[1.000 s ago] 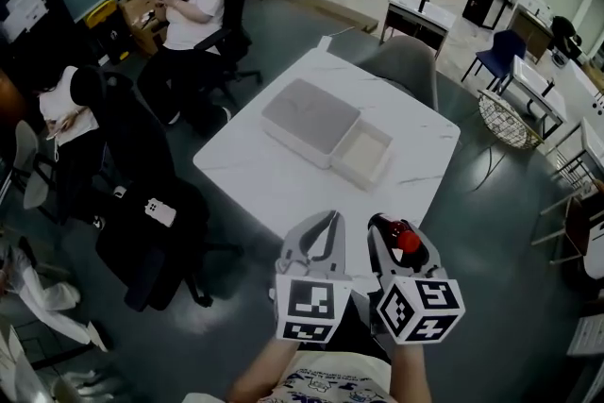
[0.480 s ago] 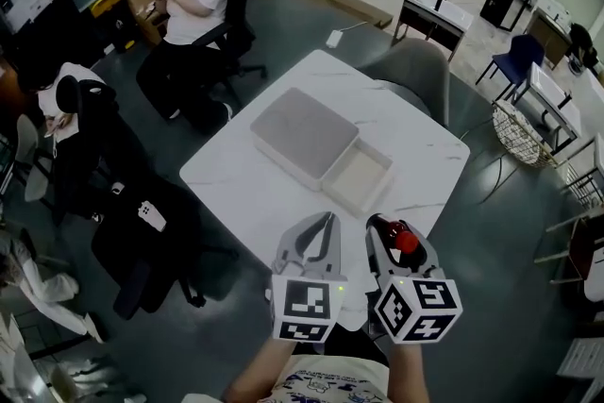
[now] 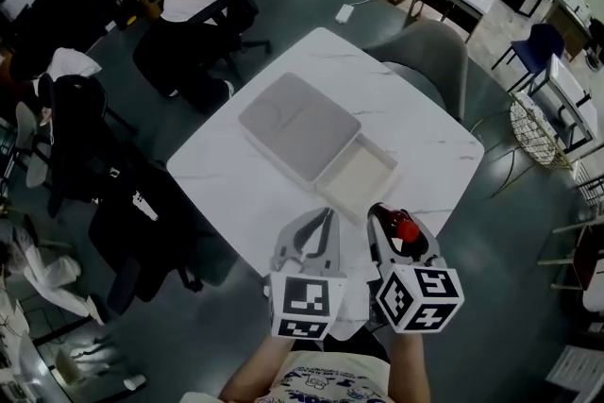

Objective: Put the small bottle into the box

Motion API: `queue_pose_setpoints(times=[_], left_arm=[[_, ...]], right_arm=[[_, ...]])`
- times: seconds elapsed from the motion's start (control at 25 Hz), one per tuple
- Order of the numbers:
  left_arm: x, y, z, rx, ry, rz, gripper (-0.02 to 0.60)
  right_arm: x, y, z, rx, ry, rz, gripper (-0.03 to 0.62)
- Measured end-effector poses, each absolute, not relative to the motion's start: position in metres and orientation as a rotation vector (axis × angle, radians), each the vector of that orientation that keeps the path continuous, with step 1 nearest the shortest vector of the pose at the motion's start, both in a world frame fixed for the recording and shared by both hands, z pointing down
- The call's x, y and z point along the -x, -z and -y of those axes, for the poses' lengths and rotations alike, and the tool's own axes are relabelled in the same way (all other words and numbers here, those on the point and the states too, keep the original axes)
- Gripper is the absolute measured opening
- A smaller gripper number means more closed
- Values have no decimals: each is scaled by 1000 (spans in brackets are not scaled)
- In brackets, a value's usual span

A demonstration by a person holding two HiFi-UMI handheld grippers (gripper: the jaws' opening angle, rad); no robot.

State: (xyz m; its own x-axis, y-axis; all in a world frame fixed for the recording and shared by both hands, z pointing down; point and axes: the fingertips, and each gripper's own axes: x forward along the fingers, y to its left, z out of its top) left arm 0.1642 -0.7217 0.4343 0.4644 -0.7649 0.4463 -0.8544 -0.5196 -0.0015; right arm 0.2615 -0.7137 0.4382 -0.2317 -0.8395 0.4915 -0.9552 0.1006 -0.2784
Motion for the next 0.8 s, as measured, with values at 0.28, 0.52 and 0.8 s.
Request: queue_pose_setpoints(times=[0.28, 0.52, 0.8], left_arm=[[-169, -457, 745, -2433, -620, 1401, 20], [-170, -469, 761, -2402, -634, 1414, 20], [-171, -482, 776, -2368, -641, 1413, 20]], right_arm=[[-265, -465, 747, -1729, -857, 2149, 229], [-263, -481, 775, -1665, -862, 2153, 229], [-259, -496, 802, -1610, -857, 2150, 229]])
